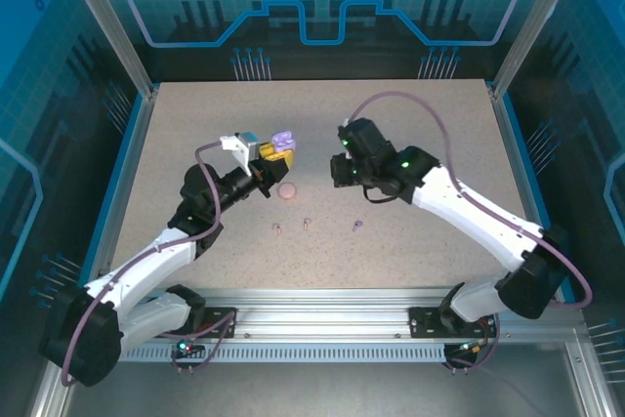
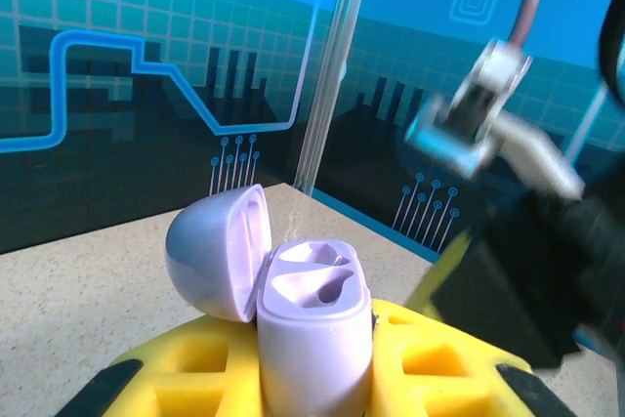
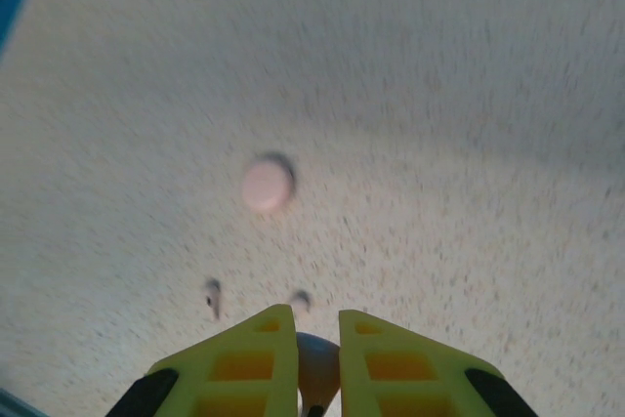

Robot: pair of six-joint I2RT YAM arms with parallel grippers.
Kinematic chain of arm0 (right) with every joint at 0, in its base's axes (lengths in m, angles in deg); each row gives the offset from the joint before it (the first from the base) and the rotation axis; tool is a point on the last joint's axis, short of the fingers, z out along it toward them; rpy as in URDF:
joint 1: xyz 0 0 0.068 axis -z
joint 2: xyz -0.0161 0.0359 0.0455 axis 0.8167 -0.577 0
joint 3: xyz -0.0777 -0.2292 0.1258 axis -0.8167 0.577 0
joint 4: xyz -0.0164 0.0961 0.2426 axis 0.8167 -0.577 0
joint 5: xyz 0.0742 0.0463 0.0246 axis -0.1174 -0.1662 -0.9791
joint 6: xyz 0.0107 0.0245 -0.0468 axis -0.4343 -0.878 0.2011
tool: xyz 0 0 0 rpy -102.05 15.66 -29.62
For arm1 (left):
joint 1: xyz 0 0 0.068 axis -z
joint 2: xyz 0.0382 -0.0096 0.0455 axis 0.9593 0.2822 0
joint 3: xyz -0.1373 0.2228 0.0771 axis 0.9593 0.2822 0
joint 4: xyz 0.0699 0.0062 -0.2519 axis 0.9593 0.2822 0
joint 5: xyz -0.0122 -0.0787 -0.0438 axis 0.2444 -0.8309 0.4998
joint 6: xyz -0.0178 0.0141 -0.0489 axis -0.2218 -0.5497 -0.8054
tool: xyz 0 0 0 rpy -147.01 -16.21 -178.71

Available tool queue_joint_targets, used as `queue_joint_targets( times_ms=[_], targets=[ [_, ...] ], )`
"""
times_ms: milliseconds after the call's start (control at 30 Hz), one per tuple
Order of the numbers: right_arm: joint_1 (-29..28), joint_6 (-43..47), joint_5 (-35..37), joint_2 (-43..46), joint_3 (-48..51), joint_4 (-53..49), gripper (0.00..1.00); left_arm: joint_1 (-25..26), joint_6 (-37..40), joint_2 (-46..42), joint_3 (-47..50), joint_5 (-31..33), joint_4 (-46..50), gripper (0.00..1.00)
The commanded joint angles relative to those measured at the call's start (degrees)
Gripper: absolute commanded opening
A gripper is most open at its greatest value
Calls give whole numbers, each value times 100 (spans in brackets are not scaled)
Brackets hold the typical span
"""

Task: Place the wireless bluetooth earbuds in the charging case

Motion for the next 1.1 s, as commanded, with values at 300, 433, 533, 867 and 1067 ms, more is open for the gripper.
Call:
queue_joint_targets(
  times_ms=[300,433,533,867,1067],
  targets=[
    [218,1109,-308,575,-964,885,14,376,1079,712,-119,-18,-1453,0],
    [205,1272,-618,669,-816,1398,15,492,1445,760,-305,22,-1291,0],
    [205,1339,-841,666,-763,1607,15,593,1796,777,-476,18,-985,0],
    [-66,1502,-1098,507,-770,1710,15,677,2082,805,-656,18,-752,0],
    [-260,1577,-1048,347,-805,1672,15,688,2103,806,-642,65,-750,0]
  ],
)
